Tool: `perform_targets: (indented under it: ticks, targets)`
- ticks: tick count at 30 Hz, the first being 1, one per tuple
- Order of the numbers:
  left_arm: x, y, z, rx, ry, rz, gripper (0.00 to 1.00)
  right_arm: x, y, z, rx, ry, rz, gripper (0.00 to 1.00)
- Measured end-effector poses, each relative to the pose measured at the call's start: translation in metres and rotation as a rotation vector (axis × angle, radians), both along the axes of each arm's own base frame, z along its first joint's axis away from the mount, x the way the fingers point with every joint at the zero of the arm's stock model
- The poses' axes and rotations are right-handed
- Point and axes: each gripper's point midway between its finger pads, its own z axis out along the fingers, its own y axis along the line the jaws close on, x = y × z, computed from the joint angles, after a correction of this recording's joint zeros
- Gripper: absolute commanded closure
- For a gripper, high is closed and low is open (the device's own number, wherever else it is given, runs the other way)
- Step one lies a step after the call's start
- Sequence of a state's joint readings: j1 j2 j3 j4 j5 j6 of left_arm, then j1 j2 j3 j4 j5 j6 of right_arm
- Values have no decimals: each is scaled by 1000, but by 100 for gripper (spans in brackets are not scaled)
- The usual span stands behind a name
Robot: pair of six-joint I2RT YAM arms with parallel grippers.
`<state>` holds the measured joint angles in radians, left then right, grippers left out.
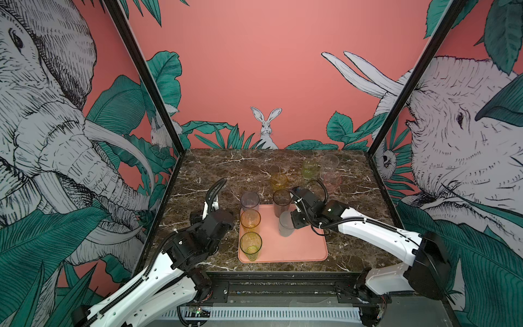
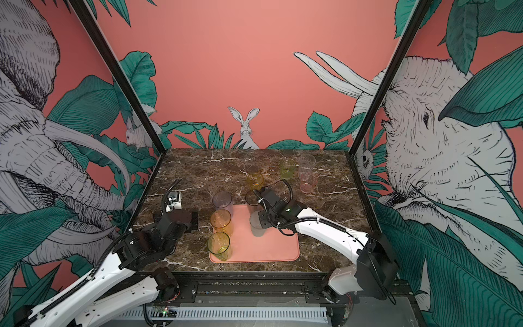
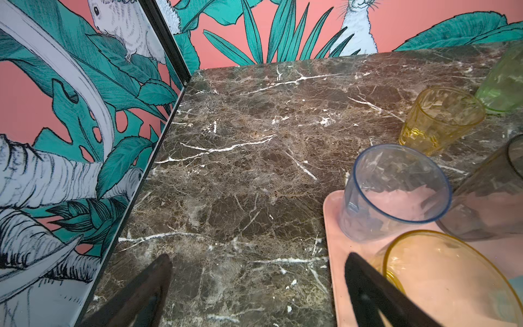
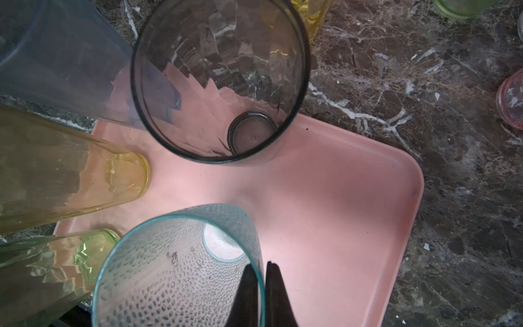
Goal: Place the glasses into the tray
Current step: 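Carry the teal glass over the tray beside the grey glass, then lower the teal glass onto the tray and open the right gripper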
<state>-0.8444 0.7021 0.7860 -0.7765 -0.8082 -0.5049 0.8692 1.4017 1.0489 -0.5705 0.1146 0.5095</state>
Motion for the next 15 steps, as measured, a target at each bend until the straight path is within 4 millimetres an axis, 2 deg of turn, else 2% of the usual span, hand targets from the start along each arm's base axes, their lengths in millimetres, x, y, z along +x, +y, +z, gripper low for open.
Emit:
perform_targets:
  ticks: [15]
  targets:
    - [0,0,-3,3,4,0,4,3,6,-10,-7,11,4,100]
